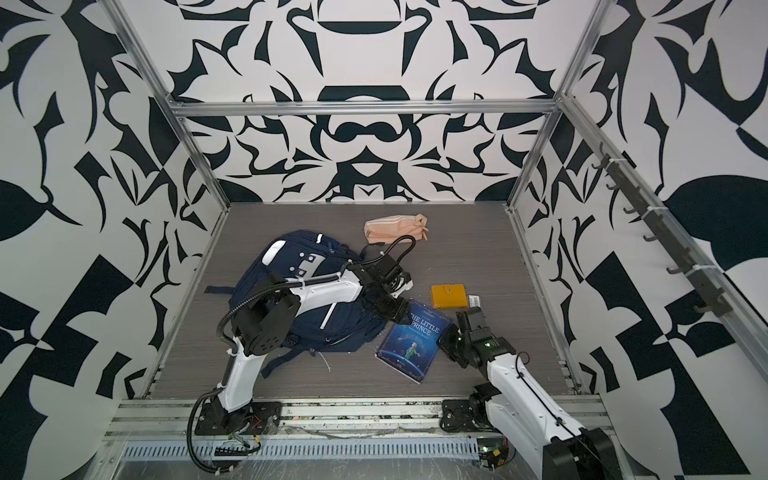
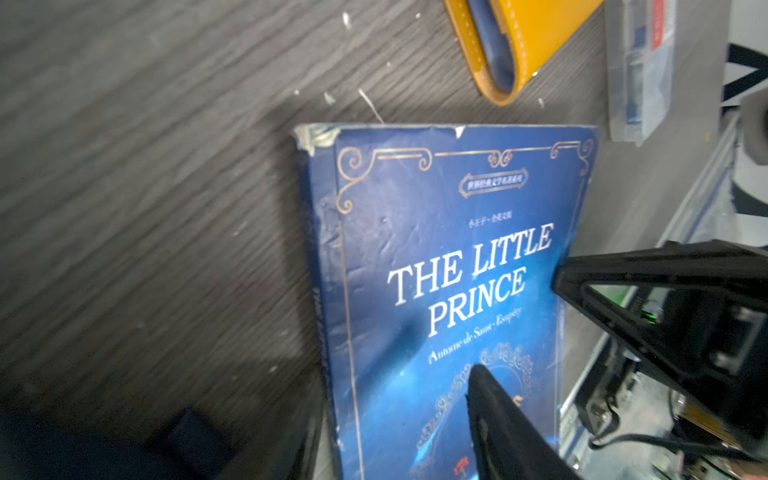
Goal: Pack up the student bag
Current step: 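Lift the blue book with the right gripper over the backpack opening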
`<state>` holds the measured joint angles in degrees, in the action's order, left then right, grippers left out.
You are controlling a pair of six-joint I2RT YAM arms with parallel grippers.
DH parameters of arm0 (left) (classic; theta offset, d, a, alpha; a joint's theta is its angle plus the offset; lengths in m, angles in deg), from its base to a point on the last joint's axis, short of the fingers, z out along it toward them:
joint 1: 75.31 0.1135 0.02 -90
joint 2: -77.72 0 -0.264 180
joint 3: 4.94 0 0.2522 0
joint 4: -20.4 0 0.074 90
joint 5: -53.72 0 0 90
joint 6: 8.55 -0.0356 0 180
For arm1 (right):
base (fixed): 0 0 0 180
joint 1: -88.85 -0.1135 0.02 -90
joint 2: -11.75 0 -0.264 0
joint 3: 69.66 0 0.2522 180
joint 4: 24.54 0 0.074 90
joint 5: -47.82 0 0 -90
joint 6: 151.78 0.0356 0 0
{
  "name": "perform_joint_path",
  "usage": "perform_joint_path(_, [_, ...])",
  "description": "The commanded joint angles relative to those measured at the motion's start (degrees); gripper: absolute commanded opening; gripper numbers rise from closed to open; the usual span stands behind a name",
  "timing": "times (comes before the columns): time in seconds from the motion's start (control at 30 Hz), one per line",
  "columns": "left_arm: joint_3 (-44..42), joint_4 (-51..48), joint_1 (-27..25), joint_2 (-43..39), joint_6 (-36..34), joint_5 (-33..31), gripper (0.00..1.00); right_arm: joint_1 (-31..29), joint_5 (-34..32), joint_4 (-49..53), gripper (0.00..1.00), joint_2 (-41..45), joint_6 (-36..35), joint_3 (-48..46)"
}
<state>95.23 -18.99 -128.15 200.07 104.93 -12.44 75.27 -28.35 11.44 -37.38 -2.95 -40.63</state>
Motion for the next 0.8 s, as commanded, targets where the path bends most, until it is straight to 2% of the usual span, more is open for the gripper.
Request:
perform_joint_path(0.0, [-3.54, 2.65, -1.91, 2.63, -0.74, 11.83, 0.58, -0.39, 0.06, 1.93, 0.14, -3.88, 0.68, -2.6])
perform_joint_path(0.2, [-5.96, 20.72, -1.83, -1.12, 7.24, 24.01, 0.55, -0.44, 1.55, -0.91, 0.14, -5.28, 2.26, -3.83])
perform_joint_path(0.37, [-7.37, 30.32, -1.83, -3.42, 13.39, 27.12, 0.51, -0.43, 1.56, 0.13, 0.13, -3.34, 2.47, -4.44])
perform_joint_path(0.63, [-10.81, 25.78, 0.08, -9.91, 11.32, 22.3, 0.34, -0.44, 0.41, 2.44, 0.13, -0.17, 2.87, -4.11])
perform_joint_path(0.77, [-9.54, 18.63, 1.15, -11.07, 7.53, 21.33, 0.2, -0.42, 0.68, 2.16, 0.13, 1.52, 2.67, -3.86])
